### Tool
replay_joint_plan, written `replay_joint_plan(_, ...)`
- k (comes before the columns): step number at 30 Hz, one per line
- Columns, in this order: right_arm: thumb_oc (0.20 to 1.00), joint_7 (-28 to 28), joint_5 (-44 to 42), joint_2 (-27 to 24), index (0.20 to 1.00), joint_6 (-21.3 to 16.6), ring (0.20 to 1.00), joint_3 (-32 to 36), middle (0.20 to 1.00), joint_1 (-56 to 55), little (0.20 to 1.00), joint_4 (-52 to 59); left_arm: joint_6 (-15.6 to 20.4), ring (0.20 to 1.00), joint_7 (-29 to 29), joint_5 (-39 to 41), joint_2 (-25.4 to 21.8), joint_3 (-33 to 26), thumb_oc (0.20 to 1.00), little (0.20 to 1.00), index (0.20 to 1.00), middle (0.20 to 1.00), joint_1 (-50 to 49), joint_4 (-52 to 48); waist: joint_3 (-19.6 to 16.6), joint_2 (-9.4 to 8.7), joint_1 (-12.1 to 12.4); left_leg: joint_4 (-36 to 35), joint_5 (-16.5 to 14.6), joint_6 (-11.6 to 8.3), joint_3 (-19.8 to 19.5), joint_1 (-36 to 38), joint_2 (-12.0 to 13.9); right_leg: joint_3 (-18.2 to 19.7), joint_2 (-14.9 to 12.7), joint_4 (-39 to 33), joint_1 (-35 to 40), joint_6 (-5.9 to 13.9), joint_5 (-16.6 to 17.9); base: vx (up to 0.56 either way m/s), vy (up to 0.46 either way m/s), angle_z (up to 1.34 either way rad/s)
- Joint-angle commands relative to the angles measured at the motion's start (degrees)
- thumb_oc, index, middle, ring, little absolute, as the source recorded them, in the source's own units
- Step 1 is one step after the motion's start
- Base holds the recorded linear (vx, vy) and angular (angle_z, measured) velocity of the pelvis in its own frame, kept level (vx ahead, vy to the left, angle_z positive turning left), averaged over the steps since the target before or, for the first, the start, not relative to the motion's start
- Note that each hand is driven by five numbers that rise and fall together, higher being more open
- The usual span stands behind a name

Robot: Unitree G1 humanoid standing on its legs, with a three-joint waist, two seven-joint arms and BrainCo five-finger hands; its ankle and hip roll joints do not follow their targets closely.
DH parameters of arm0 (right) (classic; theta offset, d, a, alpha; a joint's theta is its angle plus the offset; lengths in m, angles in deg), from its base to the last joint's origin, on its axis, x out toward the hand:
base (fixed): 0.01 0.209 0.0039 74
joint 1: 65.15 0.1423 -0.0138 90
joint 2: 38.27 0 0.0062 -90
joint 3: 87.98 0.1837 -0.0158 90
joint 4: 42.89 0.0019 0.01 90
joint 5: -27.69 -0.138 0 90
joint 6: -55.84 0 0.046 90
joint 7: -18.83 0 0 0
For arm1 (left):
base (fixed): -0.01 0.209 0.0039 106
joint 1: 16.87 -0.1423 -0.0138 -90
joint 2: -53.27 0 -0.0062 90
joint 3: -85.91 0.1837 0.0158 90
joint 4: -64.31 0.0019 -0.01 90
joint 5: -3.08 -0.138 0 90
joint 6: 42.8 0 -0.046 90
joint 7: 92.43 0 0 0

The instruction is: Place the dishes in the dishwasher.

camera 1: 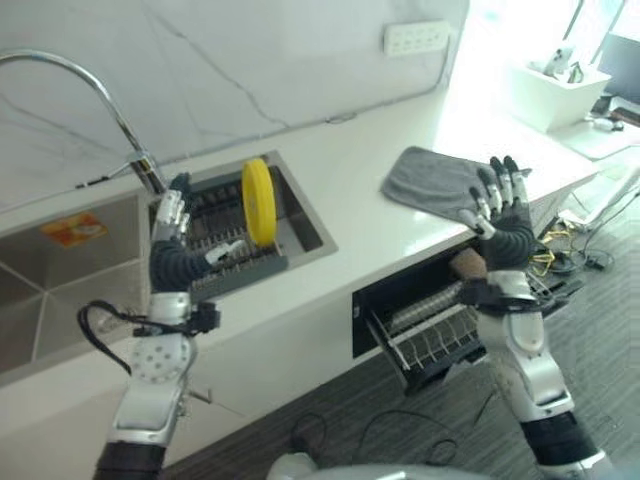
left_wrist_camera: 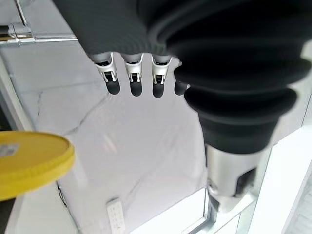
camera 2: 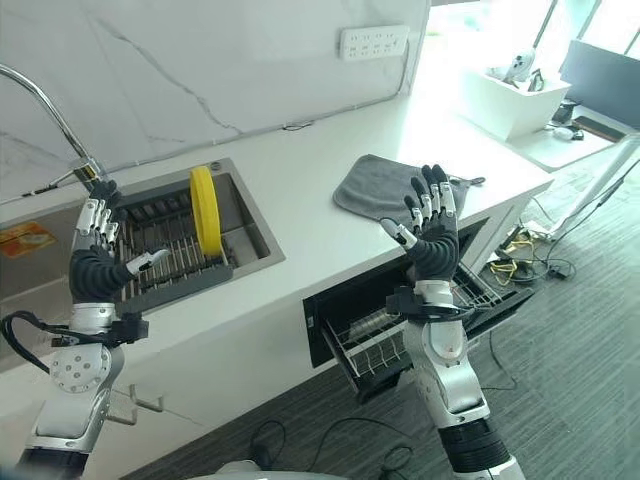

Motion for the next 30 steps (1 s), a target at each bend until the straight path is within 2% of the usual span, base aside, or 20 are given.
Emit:
replay_joint_plan(1, 1.000, 3.98, -0.40, -0.26, 1.000, -1.30, 1.000, 0.56, 1.000, 3.78, 1.000, 4.24, 2.31, 1.000, 0.28, 0.33, -2.43, -0.87, 1.000, 1.000, 1.000, 1.000, 2.47, -3.33, -0.39, 1.09, 2.46, -0.02, 2.06, -0.53, -1.37, -0.77, 3.02, -2.41, -5.50, 1.68, 4.57, 3.89, -1.18, -0.04, -0.030, 0.04)
replay_joint_plan(3, 1.000, 4.77, -0.34, -0.14, 1.000, -1.09, 1.000, -0.29, 1.000, 4.49, 1.000, 4.18, 2.19, 1.000, 0.40, 0.56, -2.27, -1.09, 1.000, 1.000, 1.000, 1.000, 2.27, -3.57, -0.43, 1.13, 2.78, -0.03, 2.12, -0.71, -1.32, -0.67, 3.18, -2.77, -5.62, 1.25, 4.47, 3.87, -0.76, 0.00, 0.000, 0.00)
replay_joint_plan(7, 1.000, 5.96, -0.56, -0.33, 1.000, 1.61, 1.000, -2.68, 1.000, 8.59, 1.000, 4.42, 1.60, 1.000, -0.05, 0.72, -2.20, -0.81, 1.000, 1.000, 1.000, 1.000, 2.78, -3.00, -0.56, 0.87, 3.96, 0.87, 1.48, -0.68, -1.92, -0.27, 2.38, -2.97, -4.87, 1.36, 4.30, 3.27, -1.06, 0.01, 0.051, 0.11)
replay_joint_plan(8, 1.000, 5.52, 0.02, -0.24, 1.000, 2.11, 1.000, -3.21, 1.000, 9.81, 1.000, 4.36, 1.87, 1.000, -0.24, 0.74, -2.23, -0.41, 1.000, 1.000, 1.000, 1.000, 3.11, -2.85, -0.21, 0.75, 4.27, 1.91, 0.93, -0.40, -2.45, -0.43, 1.73, -2.51, -4.70, 1.83, 4.18, 2.85, -1.44, -0.01, 0.275, 0.17)
replay_joint_plan(9, 1.000, 3.36, 1.76, 0.19, 1.000, 3.72, 1.000, -3.84, 1.000, 11.97, 1.000, 4.36, 2.37, 1.000, -1.21, 1.39, -2.10, 0.10, 1.000, 1.000, 1.000, 1.000, 3.51, -2.82, 0.49, 0.43, 5.25, 4.93, -1.42, 0.72, -3.93, -1.83, -0.05, -1.49, -5.47, 2.75, 4.30, 2.23, -1.53, -0.01, 0.311, 0.09)
replay_joint_plan(13, 1.000, 2.17, 1.95, 0.97, 1.000, 3.73, 1.000, -2.48, 1.000, 10.77, 1.000, 4.88, 1.69, 1.000, -4.00, 1.54, -2.14, 0.71, 1.000, 1.000, 1.000, 1.000, 4.00, -3.05, 0.08, 0.33, 6.39, 2.57, -2.26, 2.77, -5.23, -0.78, -3.54, -0.96, -7.56, 5.15, 5.19, 2.99, -1.37, 0.02, 0.256, 0.10)
replay_joint_plan(14, 1.000, 1.68, 1.70, 1.08, 1.000, 3.44, 1.000, -1.65, 1.000, 9.56, 1.000, 5.39, 1.52, 1.000, -4.70, 1.27, -2.45, 1.70, 1.000, 1.000, 1.000, 1.000, 4.93, -2.34, -0.05, -0.03, 6.19, 1.30, -2.53, 4.01, -6.21, -0.21, -5.25, 0.23, -8.33, 7.89, 4.42, 3.36, -0.45, 0.05, 0.207, 0.19)
replay_joint_plan(15, 1.000, 1.34, 1.28, 1.26, 1.000, 3.17, 1.000, -1.01, 1.000, 8.55, 1.000, 5.67, 1.97, 1.000, -4.73, 1.06, -2.82, 2.74, 1.000, 1.000, 1.000, 1.000, 5.81, -1.56, 0.07, -0.12, 5.51, 0.61, -3.02, 5.32, -7.23, 0.30, -6.24, 2.03, -7.18, 11.88, 2.62, 3.30, -0.45, 0.05, 0.197, 0.23)
replay_joint_plan(17, 1.000, 1.16, 1.23, 1.35, 1.000, 2.51, 1.000, -1.29, 1.000, 8.24, 1.000, 5.19, 2.81, 1.000, -3.89, 0.48, -3.39, 3.72, 1.000, 1.000, 1.000, 1.000, 6.95, -0.36, 0.30, 0.35, 4.17, 0.06, -3.31, 6.02, -8.62, 0.92, -6.63, 4.53, -2.80, 13.68, -0.34, 1.98, -3.36, 0.02, 0.117, 0.55)
replay_joint_plan(18, 1.000, 1.45, 1.54, 1.53, 1.000, 2.29, 1.000, -1.69, 1.000, 8.40, 1.000, 4.91, 3.05, 1.000, -3.53, 0.53, -3.55, 3.65, 1.000, 1.000, 1.000, 1.000, 7.36, 0.04, 0.36, 0.65, 3.80, -0.03, -2.90, 5.86, -8.60, 0.91, -6.48, 4.22, -1.05, 12.74, -1.27, 1.15, -4.25, 0.00, 0.033, 0.51)
replay_joint_plan(19, 1.000, 1.97, 2.09, 2.03, 1.000, 2.34, 1.000, -2.22, 1.000, 8.79, 1.000, 4.47, 2.70, 1.000, -3.14, 0.68, -3.68, 3.04, 1.000, 1.000, 1.000, 1.000, 7.50, -0.14, 0.65, 0.85, 3.72, -0.03, -3.22, 5.47, -8.18, 1.32, -6.42, 2.84, -0.83, 11.61, -1.85, 0.78, -4.18, -0.02, -0.009, 0.18)
replay_joint_plan(20, 1.000, 2.38, 2.22, 2.05, 1.000, 2.53, 1.000, -2.34, 1.000, 9.14, 1.000, 4.17, 2.66, 1.000, -2.96, 0.96, -3.63, 2.68, 1.000, 1.000, 1.000, 1.000, 7.25, -0.21, 0.88, 0.91, 3.82, -0.03, -3.22, 5.29, -7.98, 1.61, -6.40, 2.01, -2.63, 11.93, -2.43, 0.96, -1.44, -0.02, -0.039, -0.08)
replay_joint_plan(21, 1.000, 2.48, 2.09, 1.73, 1.000, 2.47, 1.000, -2.30, 1.000, 9.40, 1.000, 3.75, 2.36, 1.000, -2.97, 1.44, -3.75, 2.56, 1.000, 1.000, 1.000, 1.000, 7.53, -0.26, 0.91, 0.99, 3.69, -0.03, -3.26, 5.47, -8.24, 1.52, -6.62, 2.38, -2.50, 11.52, -2.53, 1.12, -1.70, -0.02, -0.094, -0.09)
replay_joint_plan(22, 1.000, 2.05, 1.43, 1.03, 1.000, 1.94, 1.000, -2.40, 1.000, 9.43, 1.000, 3.01, 2.24, 1.000, -3.17, 2.33, -3.71, 2.72, 1.000, 1.000, 1.000, 1.000, 8.04, 0.08, 0.88, 0.96, 3.45, -0.03, -3.19, 5.35, -9.11, 1.64, -6.58, 3.00, -0.94, 10.06, -1.77, 0.75, -3.57, -0.01, -0.105, -0.07)
replay_joint_plan(24, 1.000, 1.85, 0.77, 0.94, 1.000, 1.12, 1.000, -2.55, 1.000, 9.16, 1.000, 2.63, 2.47, 1.000, -3.78, 2.61, -2.48, 2.96, 1.000, 1.000, 1.000, 1.000, 7.37, -0.45, 0.10, 0.42, 3.81, -0.03, -2.62, 4.58, -8.00, 1.26, -5.99, 1.37, -0.84, 6.62, -0.35, 0.99, -2.87, -0.01, -0.127, 0.18)
replay_joint_plan(30, 1.000, 2.04, 0.16, 0.58, 1.000, 0.51, 1.000, -2.26, 1.000, 8.72, 1.000, 2.10, 2.80, 1.000, -2.42, 0.96, -1.54, 3.71, 1.000, 1.000, 1.000, 1.000, 7.64, -0.97, -1.24, 0.11, 2.46, -0.03, -2.44, 3.16, -6.68, 1.59, -5.05, 1.60, 0.92, 1.24, 2.12, 0.30, -1.94, 0.02, -0.085, 0.03)
